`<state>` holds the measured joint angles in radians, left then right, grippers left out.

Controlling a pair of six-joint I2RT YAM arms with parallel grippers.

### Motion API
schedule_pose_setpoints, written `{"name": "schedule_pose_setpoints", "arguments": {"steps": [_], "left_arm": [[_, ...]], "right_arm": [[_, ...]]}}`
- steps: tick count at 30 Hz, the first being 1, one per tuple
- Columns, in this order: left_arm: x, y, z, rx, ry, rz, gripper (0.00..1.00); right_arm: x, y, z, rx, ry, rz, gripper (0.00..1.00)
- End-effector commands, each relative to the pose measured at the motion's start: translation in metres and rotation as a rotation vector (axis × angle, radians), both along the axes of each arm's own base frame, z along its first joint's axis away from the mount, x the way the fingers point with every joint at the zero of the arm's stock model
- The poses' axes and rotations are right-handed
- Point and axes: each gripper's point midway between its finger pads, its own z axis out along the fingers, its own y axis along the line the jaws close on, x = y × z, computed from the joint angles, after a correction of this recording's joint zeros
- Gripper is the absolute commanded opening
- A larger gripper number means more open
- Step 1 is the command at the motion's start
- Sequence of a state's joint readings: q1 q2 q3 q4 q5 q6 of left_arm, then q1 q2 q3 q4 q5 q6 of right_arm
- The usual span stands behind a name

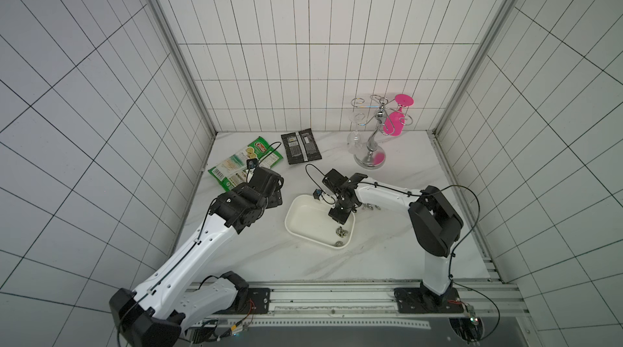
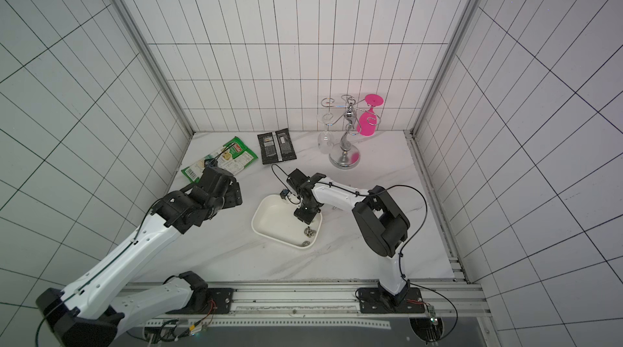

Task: Take out the wing nut from the storage box
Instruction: Pick up the wing nut from the storage box, then place the wing nut at the center of the board.

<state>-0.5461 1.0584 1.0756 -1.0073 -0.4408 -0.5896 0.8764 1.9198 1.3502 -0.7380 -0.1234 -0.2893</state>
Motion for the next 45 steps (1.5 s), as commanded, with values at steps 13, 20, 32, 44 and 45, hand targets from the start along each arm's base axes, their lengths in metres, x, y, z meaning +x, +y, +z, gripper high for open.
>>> {"name": "schedule_pose_setpoints", "arguments": {"steps": [13,20,32,44,45], "left_arm": [[0.005,-0.002,0.011,-0.021,-0.037,0.0,0.86],[0.01,-0.008,0.01,-0.031,-0.036,-0.014,0.86],[0.013,-0.013,0.011,-0.034,-0.031,-0.036,0.86],[0.014,-0.01,0.011,-0.02,-0.04,-0.029,0.86],[0.014,-0.01,0.011,-0.02,-0.038,-0.03,0.86]], "right_arm": [[0.029,0.0,0.102,0.319,-0.102,-0.203,0.05],[0.061,-0.05,0.133,0.366,-0.197,-0.442,0.05],[0.07,-0.111,0.067,0.211,-0.18,-0.715,0.05],[0.057,-0.112,0.014,0.157,-0.09,-0.744,0.04],[0.056,-0.112,0.012,0.153,-0.089,-0.744,0.04]]}}
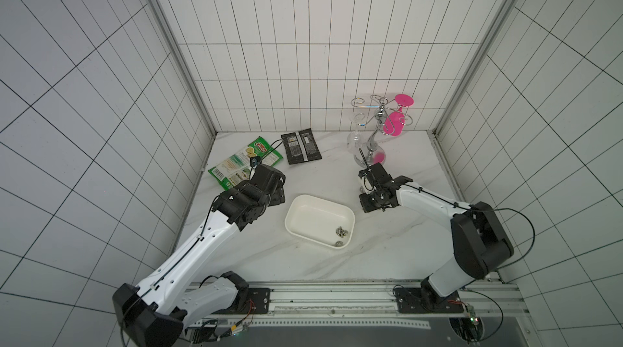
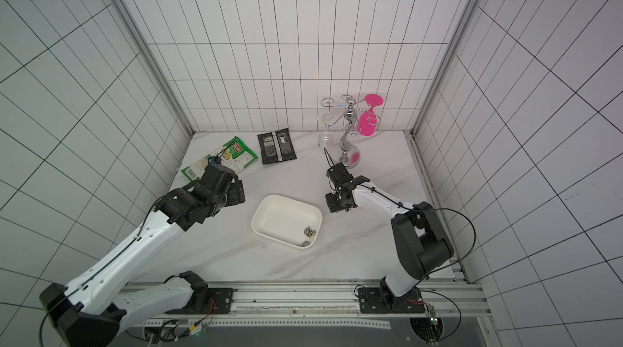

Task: Take out the wing nut from the storage box
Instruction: Place the wing nut at the center of the board.

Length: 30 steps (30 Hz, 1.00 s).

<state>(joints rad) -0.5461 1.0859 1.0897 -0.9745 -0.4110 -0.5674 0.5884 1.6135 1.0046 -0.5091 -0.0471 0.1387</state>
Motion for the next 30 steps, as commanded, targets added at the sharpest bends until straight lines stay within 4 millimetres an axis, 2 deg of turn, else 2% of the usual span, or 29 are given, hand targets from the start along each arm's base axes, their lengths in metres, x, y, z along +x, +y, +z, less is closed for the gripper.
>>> {"name": "schedule_pose_setpoints", "arguments": {"steps": [1,9,17,20,26,30], "left_arm": [[0.006,0.0,0.009,-0.005,-0.034,0.002,0.86],[0.006,0.001,0.012,-0.005,-0.043,0.007,0.86],[0.002,0.006,0.012,-0.001,-0.044,0.018,0.86],[0.002,0.008,0.013,-0.001,-0.046,0.024,0.86],[0.003,0.012,0.015,-0.005,-0.052,0.035,0.86],[0.003,0.011,0.011,-0.012,-0.043,0.032,0.86]], "right_arm": [[0.0,0.001,-0.008,0.002,0.004,-0.022,0.04],[0.0,0.004,-0.019,-0.014,0.017,-0.021,0.04],[-0.002,0.002,-0.018,-0.037,0.036,-0.006,0.14],[-0.001,0.004,-0.001,-0.007,0.007,-0.021,0.19],[-0.002,0.014,0.05,0.049,-0.077,-0.036,0.32],[-0.002,0.023,0.061,0.126,-0.091,-0.182,0.34]]}}
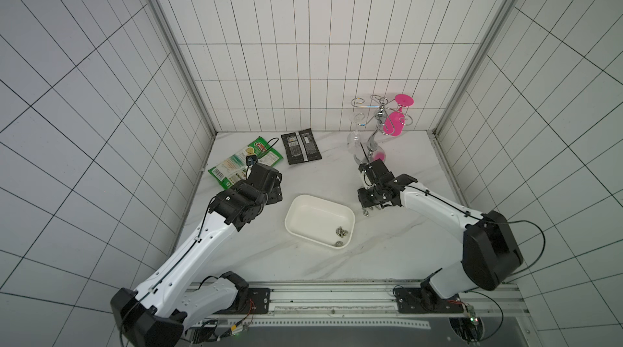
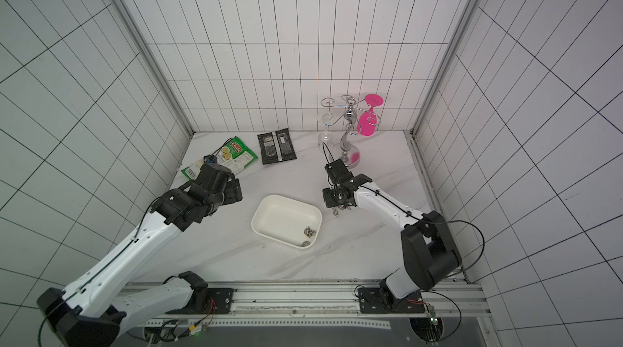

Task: Take out the wing nut from the storage box
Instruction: Place the wing nut at the center of the board, then adjust the storage box at the center of the board.

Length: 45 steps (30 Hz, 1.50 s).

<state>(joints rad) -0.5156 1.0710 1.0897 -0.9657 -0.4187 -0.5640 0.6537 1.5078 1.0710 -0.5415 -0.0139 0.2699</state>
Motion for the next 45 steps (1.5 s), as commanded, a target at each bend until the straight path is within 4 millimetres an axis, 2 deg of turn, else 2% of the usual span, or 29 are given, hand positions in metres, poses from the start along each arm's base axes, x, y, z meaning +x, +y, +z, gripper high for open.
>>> {"name": "schedule_pose_setpoints", "arguments": {"steps": [1,5,11,15,21,27,32,45], "left_arm": [[0.001,0.001,0.005,-0.009,-0.018,-0.001,0.86],[0.001,0.0,0.007,-0.007,-0.02,-0.006,0.86],[-0.002,0.004,0.01,-0.001,-0.015,-0.003,0.86],[-0.004,0.005,0.01,-0.008,-0.018,-0.005,0.86],[-0.005,0.008,0.011,-0.006,-0.015,-0.002,0.86],[-0.003,0.013,0.003,-0.009,0.015,0.008,0.86],[-0.001,0.014,0.006,-0.018,0.006,0.012,0.86],[0.001,0.017,0.004,-0.021,0.012,0.024,0.86]], "right_arm": [[-0.006,0.002,0.007,0.064,0.011,-0.167,0.36],[-0.024,0.016,0.006,0.201,0.031,-0.303,0.44],[-0.055,0.018,-0.014,0.172,0.087,-0.373,0.49],[-0.064,0.018,-0.019,0.158,0.098,-0.389,0.51],[-0.072,0.018,-0.037,0.115,0.15,-0.387,0.51],[-0.074,0.027,-0.046,0.12,0.185,-0.367,0.39],[-0.074,0.028,-0.05,0.114,0.188,-0.367,0.25],[-0.061,0.038,-0.046,0.099,0.163,-0.303,0.08]]}}
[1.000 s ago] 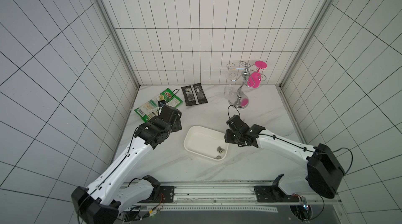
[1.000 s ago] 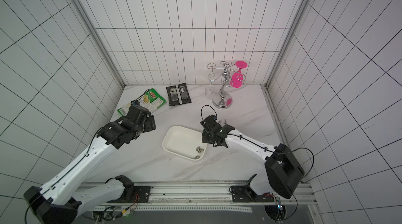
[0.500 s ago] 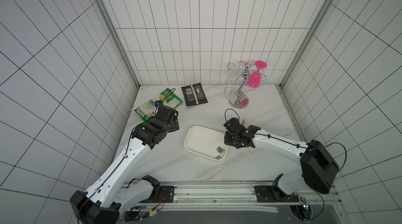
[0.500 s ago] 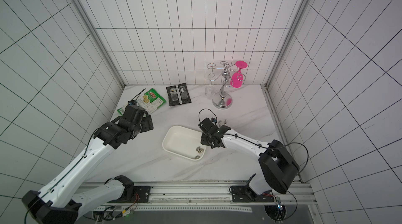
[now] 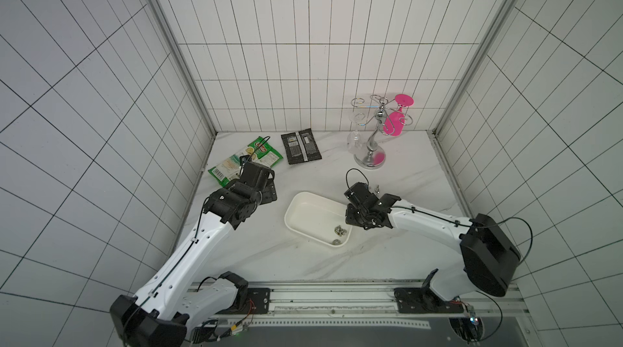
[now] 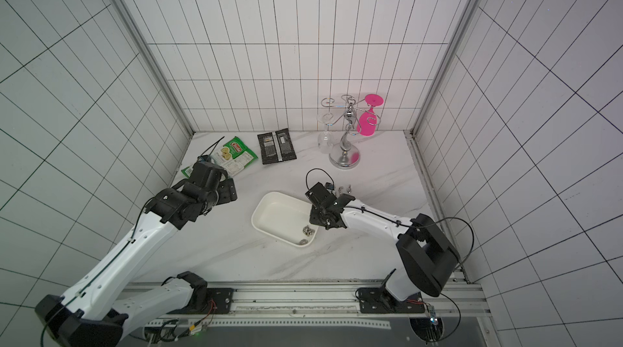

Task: Take out the wing nut from the storage box
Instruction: Adjust the storage box at the center of the board.

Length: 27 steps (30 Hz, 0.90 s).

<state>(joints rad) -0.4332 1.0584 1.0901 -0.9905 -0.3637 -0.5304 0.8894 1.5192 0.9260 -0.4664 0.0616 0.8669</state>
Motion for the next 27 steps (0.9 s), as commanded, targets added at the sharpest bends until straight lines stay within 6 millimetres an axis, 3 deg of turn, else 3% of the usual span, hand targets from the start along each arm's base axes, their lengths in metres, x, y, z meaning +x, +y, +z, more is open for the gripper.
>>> {"name": "schedule_pose_setpoints", "arguments": {"steps": [1,5,11,14,21,27], "left_arm": [[0.003,0.001,0.007,-0.009,-0.022,0.002,0.86],[0.001,0.005,0.008,-0.006,-0.025,0.015,0.86],[0.002,0.005,0.008,-0.003,-0.021,0.012,0.86],[0.004,0.0,0.007,-0.012,-0.016,-0.01,0.85],[0.009,-0.013,0.009,-0.041,-0.001,-0.066,0.85],[0.008,-0.018,0.012,-0.04,-0.002,-0.093,0.84]], "right_arm": [[0.006,0.005,0.0,-0.012,-0.009,0.036,0.08],[0.013,0.012,0.002,-0.024,-0.028,0.11,0.05],[0.019,0.024,-0.001,-0.06,0.014,0.365,0.05],[0.026,0.022,-0.005,-0.092,0.021,0.447,0.04],[0.046,0.032,0.007,-0.138,0.006,0.633,0.05],[0.056,0.042,-0.004,-0.198,0.003,0.806,0.05]]}}
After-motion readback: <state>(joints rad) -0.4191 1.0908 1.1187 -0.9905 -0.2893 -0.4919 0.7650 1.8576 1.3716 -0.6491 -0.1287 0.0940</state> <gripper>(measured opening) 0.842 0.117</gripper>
